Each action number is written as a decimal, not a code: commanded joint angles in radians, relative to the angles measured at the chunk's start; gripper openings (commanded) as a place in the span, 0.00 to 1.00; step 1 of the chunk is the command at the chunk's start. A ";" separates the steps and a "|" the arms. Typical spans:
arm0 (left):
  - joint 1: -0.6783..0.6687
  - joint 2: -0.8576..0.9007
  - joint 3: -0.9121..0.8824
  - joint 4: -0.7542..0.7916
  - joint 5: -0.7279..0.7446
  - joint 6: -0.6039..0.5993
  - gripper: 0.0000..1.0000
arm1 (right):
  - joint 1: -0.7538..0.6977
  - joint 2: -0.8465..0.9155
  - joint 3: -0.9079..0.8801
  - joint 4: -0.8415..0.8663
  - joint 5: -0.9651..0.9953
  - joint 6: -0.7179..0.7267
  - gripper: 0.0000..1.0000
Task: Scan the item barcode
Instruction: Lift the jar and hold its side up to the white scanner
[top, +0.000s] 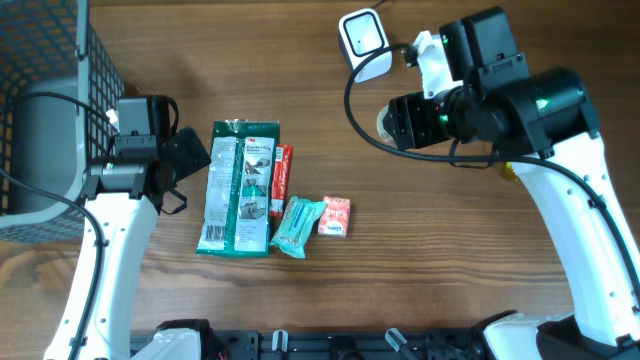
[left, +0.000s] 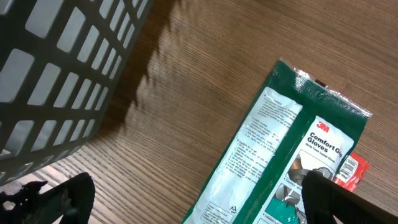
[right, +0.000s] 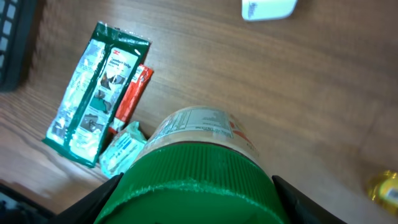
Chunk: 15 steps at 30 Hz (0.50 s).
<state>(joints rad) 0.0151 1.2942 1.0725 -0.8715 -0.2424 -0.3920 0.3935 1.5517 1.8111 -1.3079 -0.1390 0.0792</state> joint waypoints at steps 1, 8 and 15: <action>0.004 0.004 0.009 0.002 -0.013 -0.013 1.00 | -0.001 0.064 0.019 0.074 -0.023 -0.078 0.25; 0.004 0.004 0.009 0.002 -0.013 -0.013 1.00 | -0.001 0.224 0.019 0.359 -0.019 -0.077 0.16; 0.004 0.004 0.009 0.002 -0.013 -0.013 1.00 | -0.001 0.433 0.019 0.716 0.024 -0.076 0.04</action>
<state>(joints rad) 0.0151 1.2945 1.0725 -0.8719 -0.2424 -0.3920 0.3935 1.9038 1.8107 -0.7013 -0.1402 0.0196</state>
